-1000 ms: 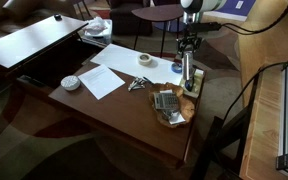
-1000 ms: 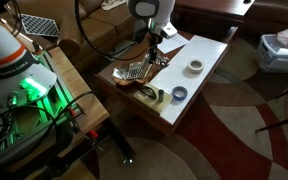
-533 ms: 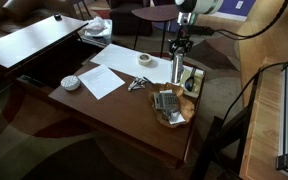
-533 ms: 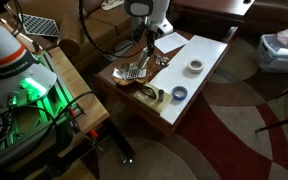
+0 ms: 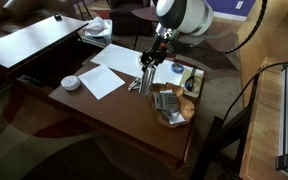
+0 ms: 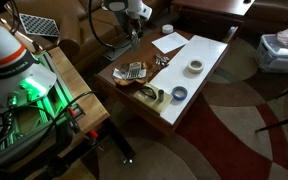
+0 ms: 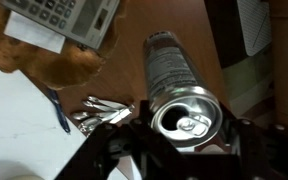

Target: Move the silver can to the left

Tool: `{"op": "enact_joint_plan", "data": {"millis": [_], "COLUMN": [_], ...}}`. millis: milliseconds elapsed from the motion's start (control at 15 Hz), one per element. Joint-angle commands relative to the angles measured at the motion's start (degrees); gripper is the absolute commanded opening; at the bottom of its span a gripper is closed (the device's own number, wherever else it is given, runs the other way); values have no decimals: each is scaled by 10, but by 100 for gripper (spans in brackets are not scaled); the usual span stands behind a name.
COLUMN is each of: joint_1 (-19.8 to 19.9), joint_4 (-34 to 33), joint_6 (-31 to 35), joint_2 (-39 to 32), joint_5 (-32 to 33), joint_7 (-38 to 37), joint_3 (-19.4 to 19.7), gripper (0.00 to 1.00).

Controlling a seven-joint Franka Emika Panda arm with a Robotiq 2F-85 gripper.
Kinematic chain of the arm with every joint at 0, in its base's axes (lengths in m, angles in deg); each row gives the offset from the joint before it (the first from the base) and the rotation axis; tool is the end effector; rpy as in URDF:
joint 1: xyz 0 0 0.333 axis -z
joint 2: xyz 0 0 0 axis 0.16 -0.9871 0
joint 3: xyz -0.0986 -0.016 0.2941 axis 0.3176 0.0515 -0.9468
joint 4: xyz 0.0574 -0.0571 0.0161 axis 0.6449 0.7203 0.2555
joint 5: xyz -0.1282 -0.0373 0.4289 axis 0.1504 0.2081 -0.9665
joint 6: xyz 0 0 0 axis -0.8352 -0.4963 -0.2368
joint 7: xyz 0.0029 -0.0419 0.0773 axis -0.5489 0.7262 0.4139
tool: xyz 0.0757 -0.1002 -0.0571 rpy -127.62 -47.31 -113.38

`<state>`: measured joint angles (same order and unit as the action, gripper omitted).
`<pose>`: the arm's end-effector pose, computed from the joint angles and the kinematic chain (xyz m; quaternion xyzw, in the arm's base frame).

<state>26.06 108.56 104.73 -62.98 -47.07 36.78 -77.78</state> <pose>0.5774 0.0821 -0.0023 -0.9717 0.1215 -0.0864 0.1832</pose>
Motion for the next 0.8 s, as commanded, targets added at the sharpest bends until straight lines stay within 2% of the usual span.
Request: {"op": "enact_joint_plan", "data": {"millis": [0, 133, 200, 267, 533, 600, 733], "joint_1": [17, 22, 25, 25, -40, -64, -85], "joint_4": [0, -7, -10, -18, -63, -73, -99], "joint_6": [26, 38, 38, 61, 91, 94, 119], "joint_2": [-16, -32, -35, -50, -85, -91, -120], "joint_5": [59, 73, 76, 92, 189, 207, 239], "joint_7": [-33, -28, -26, -21, -41, -51, -57], "joint_3": [-21, -28, -27, -30, 21, 45, 65], "gripper": [63, 63, 38, 38, 38, 38, 38]}}
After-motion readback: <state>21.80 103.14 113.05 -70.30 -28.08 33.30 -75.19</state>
